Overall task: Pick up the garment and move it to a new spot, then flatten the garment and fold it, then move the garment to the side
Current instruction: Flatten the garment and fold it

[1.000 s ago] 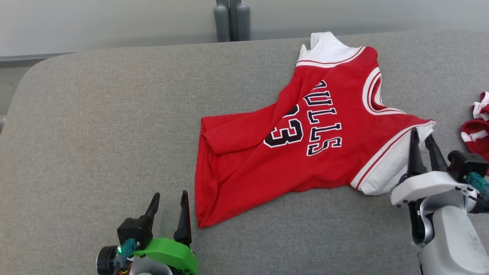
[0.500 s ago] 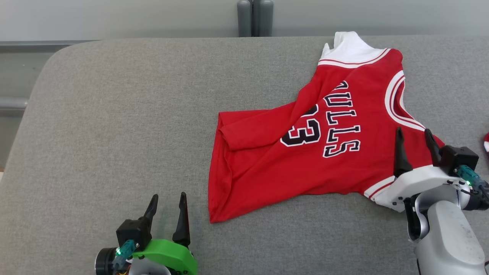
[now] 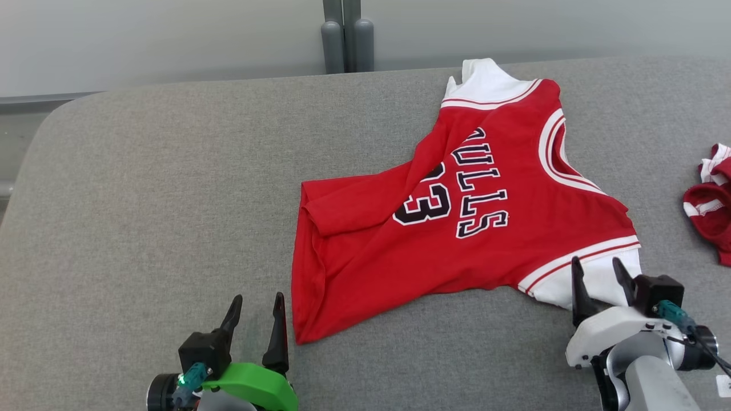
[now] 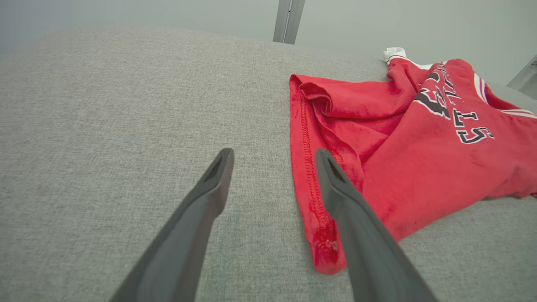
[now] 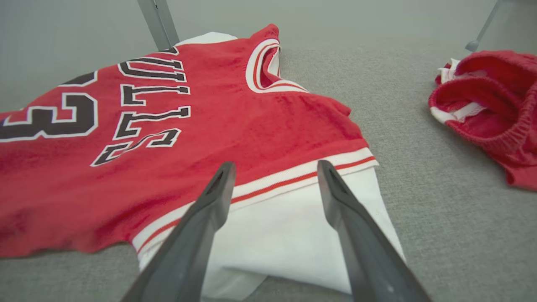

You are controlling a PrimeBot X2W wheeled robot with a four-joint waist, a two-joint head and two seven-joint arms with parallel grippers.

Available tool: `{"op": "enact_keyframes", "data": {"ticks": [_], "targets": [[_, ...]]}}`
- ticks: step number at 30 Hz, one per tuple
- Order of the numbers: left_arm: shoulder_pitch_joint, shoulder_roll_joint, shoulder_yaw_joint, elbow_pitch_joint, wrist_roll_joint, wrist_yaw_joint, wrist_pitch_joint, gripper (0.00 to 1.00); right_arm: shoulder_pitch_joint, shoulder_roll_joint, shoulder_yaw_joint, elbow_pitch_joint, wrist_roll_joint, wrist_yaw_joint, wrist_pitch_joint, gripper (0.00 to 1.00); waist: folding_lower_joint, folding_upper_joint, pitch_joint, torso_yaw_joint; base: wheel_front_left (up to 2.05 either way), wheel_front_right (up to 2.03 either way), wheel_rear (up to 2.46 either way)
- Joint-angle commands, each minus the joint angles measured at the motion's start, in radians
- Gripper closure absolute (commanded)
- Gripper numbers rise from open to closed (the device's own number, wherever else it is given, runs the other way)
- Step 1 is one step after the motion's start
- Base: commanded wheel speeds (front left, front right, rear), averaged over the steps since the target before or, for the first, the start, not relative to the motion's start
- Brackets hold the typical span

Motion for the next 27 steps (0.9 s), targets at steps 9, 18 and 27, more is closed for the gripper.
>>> {"op": "enact_keyframes", "data": {"ticks": [9,18,27], "targets": [[0.009,0.004,-0.003,0.0,0.004,0.003,0.0,0.0,-0.104,-0.017,0.077,0.164,-0.029,-0.001,0.079,0.0,0.0,-0.0001,0.009,0.021,0.0,0.0,0.0],[0.009,0.004,-0.008,0.006,0.0,0.005,0.0,0.0,-0.163,-0.044,0.086,0.305,-0.057,-0.001,0.258,0.58,0.0,-0.0001,0.009,0.052,0.0,0.0,0.0],[0.014,0.004,-0.014,0.005,-0.004,0.005,0.001,0.0,-0.245,-0.071,0.151,0.291,-0.052,0.0,0.262,1.0,0.0,-0.0001,0.0,0.07,0.0,0.0,0.0]]}}
